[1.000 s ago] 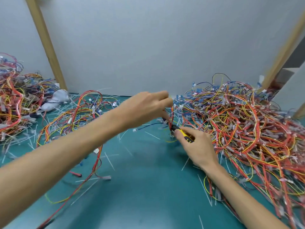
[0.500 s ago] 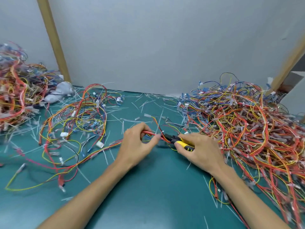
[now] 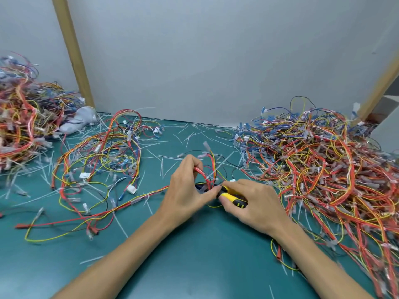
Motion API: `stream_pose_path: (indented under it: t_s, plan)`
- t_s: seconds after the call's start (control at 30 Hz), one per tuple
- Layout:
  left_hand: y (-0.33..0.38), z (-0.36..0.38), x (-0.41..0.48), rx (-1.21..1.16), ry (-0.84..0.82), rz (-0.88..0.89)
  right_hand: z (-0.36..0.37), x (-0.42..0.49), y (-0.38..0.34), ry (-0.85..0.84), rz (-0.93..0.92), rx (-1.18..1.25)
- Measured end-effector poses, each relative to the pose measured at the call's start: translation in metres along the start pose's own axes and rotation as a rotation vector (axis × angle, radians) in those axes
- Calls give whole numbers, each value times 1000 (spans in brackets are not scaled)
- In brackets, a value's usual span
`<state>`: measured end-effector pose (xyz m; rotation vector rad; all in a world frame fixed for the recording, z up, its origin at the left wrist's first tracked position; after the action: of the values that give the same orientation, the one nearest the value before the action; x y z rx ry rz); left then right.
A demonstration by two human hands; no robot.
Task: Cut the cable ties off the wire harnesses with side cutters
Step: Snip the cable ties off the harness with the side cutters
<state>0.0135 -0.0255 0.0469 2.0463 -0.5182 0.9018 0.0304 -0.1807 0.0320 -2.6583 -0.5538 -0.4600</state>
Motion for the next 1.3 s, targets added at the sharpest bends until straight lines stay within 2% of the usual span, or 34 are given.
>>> stream_pose_path:
  t_s: [0.17,0.3,0.43,0.57,0.67,0.73,0.83,1.1,1.3]
  plan:
    - [0,2,0,-10,11,-2,1,2,6,74,57,-41]
    - [-18,-2,0,45,11,-96,-9,4,19,186,134,-38]
    - [-36,-13,-1,220,6,-188,-20,5,37,249,265,107]
    - [-41,-21,-1,243,14,-217,-33,0,28,293,175,306]
    - [-41,-20,1,239,-7,-208,-28,-2,7,226,27,316]
    - [-42,-19,1,248,-26,-211,-17,-2,-1,140,-3,276]
    - [-42,-21,0,258,-25,-209,-7,0,2,92,18,195]
    - [-34,-13,5,110,-57,-90,1,4,6,18,17,262]
    - [-25,-10,6,123,-89,1,-1,4,8,28,22,314]
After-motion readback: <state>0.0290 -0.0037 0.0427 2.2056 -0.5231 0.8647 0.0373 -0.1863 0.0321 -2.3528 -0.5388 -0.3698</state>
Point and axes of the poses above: each hand's wrist, its own x-axis towards the middle knuckle, its own z-axis out of the palm, y = z × x, the point moved 10 cm from there along x, towards the middle knuckle, and after that the axes turned 10 degrees about z, right-handed, at the moved point
